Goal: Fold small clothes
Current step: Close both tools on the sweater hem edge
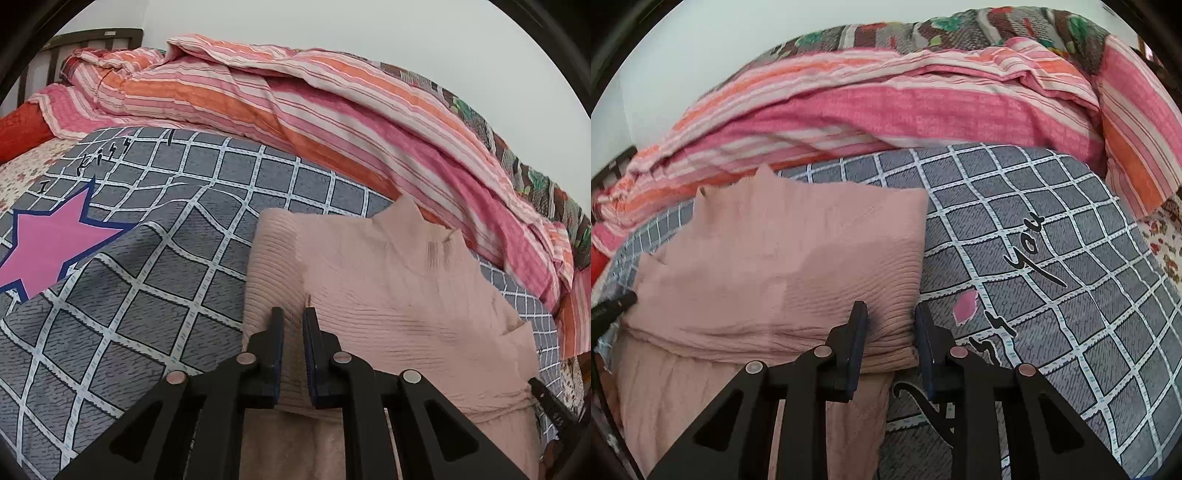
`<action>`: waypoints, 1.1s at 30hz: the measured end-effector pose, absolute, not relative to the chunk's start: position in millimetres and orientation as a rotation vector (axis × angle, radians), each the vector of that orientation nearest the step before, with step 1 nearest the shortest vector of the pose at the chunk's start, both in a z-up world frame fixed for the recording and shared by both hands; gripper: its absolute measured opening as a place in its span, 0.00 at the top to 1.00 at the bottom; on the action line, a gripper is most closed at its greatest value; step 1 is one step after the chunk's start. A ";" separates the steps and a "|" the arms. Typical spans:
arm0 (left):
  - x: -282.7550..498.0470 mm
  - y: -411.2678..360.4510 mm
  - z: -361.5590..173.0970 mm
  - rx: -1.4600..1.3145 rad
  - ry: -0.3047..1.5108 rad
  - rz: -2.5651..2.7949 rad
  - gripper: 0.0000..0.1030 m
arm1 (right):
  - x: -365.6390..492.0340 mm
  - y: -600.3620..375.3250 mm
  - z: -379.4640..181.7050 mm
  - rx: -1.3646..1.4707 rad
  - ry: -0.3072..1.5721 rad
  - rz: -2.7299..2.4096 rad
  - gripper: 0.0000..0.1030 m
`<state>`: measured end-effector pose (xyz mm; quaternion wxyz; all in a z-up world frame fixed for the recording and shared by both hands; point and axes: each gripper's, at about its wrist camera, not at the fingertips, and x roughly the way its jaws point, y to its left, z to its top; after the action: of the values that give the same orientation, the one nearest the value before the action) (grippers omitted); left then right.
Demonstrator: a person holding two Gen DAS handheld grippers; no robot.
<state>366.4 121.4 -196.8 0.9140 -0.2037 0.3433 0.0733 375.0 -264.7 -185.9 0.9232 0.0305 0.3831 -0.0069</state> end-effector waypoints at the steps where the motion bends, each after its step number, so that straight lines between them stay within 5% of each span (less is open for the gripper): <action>1: 365.3 123.7 -197.0 -0.432 0.703 0.146 0.89 | 375.0 -263.5 -185.9 0.051 0.786 -0.020 0.75; 19: 365.6 129.2 -198.3 -0.463 0.713 0.152 0.81 | 367.4 -274.3 -179.3 0.104 0.760 -0.045 0.75; 23: 359.5 135.6 -197.2 -0.482 0.694 0.183 0.58 | 364.2 -275.9 -179.2 0.112 0.755 -0.046 0.75; 30: 367.6 135.2 -205.0 -0.486 0.755 0.159 0.58 | 357.5 -269.3 -176.6 0.077 0.734 -0.049 0.82; 33: 368.1 130.8 -204.8 -0.462 0.761 0.152 0.80 | 353.0 -269.0 -175.9 0.082 0.733 -0.054 0.82</action>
<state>368.1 130.8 -204.8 0.8998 -0.2230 0.3678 0.0736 353.0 -269.0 -175.9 0.9324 0.0401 0.3583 -0.0263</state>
